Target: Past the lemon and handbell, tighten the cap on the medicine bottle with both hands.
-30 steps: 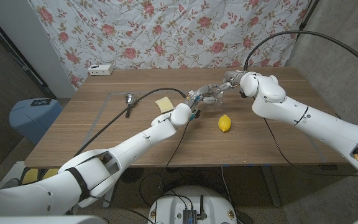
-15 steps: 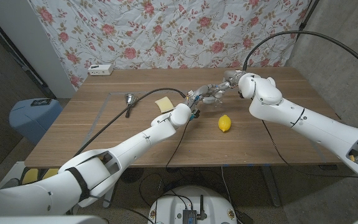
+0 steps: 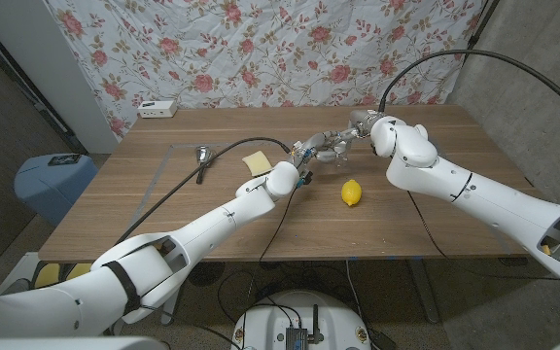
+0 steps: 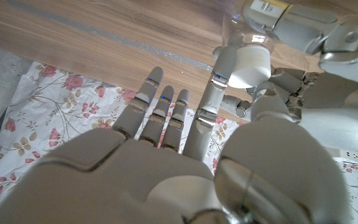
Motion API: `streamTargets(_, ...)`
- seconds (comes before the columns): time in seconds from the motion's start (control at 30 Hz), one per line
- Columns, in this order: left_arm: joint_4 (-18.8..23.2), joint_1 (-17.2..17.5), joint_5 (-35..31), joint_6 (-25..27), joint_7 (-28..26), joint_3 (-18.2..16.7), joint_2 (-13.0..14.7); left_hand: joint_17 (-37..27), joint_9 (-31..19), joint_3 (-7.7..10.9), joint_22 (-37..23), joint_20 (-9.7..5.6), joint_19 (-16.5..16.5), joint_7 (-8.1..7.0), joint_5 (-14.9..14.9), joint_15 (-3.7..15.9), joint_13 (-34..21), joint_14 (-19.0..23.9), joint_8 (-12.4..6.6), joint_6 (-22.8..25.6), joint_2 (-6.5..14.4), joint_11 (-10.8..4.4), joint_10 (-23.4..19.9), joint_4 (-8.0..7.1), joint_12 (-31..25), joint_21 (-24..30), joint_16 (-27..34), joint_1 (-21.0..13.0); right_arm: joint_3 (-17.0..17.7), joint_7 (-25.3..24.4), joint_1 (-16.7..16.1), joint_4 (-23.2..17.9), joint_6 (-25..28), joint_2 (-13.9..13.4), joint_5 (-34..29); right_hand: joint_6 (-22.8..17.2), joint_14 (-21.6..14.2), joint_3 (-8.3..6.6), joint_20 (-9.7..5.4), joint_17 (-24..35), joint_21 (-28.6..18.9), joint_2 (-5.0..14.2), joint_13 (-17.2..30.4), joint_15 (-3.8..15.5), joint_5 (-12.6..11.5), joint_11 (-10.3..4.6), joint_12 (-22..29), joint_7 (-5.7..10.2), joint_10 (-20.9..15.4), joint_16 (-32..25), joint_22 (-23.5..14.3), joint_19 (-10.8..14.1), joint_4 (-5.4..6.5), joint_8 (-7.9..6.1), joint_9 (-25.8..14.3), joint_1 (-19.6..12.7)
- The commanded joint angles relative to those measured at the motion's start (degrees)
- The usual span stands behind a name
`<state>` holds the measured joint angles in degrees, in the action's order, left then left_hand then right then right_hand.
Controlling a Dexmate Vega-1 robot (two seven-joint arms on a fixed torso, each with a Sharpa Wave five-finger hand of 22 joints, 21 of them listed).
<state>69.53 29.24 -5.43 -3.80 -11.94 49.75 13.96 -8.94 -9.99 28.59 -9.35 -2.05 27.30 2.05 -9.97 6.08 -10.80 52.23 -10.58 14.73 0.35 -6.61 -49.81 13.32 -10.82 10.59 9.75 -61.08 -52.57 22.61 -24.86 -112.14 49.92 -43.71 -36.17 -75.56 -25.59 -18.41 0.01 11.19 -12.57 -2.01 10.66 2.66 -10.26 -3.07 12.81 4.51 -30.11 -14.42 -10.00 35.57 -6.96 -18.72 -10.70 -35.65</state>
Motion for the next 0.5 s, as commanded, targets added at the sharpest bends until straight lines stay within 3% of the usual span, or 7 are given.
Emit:
streamTargets(0.03, 0.6, 0.3, -0.1, 0.4, -0.1, 0.0, 0.2, -0.2, -0.2, 4.42, -0.1, 0.17, 0.2, -0.44, -0.4, 3.69, -0.3, 1.3, -0.18, 0.2, 0.8, -1.58, -1.9, -4.19, -0.3, 0.0, 0.2, -0.5, -0.4, -1.1, -0.3, -0.4, 1.2, 0.0, -0.2, -0.6, -0.7, 0.23, 0.09, 0.0, -0.1, 0.23, -0.1, 1.26, -0.4, 0.09, 0.3, -0.05, -0.8, -0.2, -0.3, 0.4, 0.15, 0.26, 0.0, 0.2)
streamTargets(0.23, 0.6, 0.3, 0.0, 0.3, -0.1, -0.1, 0.2, -0.2, -0.2, 4.42, -0.1, 0.20, 0.2, -0.41, -0.4, 3.68, -0.3, 1.3, -0.16, 0.2, 0.8, -1.65, -1.9, -4.18, -0.3, 0.0, 0.2, -0.5, 0.2, -0.8, -0.4, -1.1, 0.6, -0.8, 0.7, 1.6, 0.2, 2.23, 0.47, 0.0, 0.4, -1.71, 0.0, 0.72, -0.3, 0.77, -0.9, -0.24, 0.4, 0.7, -0.3, -0.2, 1.24, 2.22, 0.1, 4.2)
streamTargets(0.5, 0.8, 0.5, -0.1, 0.4, -0.2, -0.1, 0.3, -0.2, -0.2, 4.39, -0.1, 0.22, 0.2, -0.41, -0.3, 3.76, -0.3, 1.3, -0.17, 0.2, 0.8, -1.59, -1.9, -4.15, -0.3, 0.0, 0.2, -0.5, 0.8, -1.3, -0.8, -2.2, 0.4, -1.6, 1.1, 4.1, 0.9, 3.72, 1.25, 0.2, 0.9, -2.65, 0.0, -0.80, -0.4, 1.39, -1.6, -1.01, 1.4, 1.3, -0.3, -1.2, 2.40, 4.12, 0.0, 7.9)
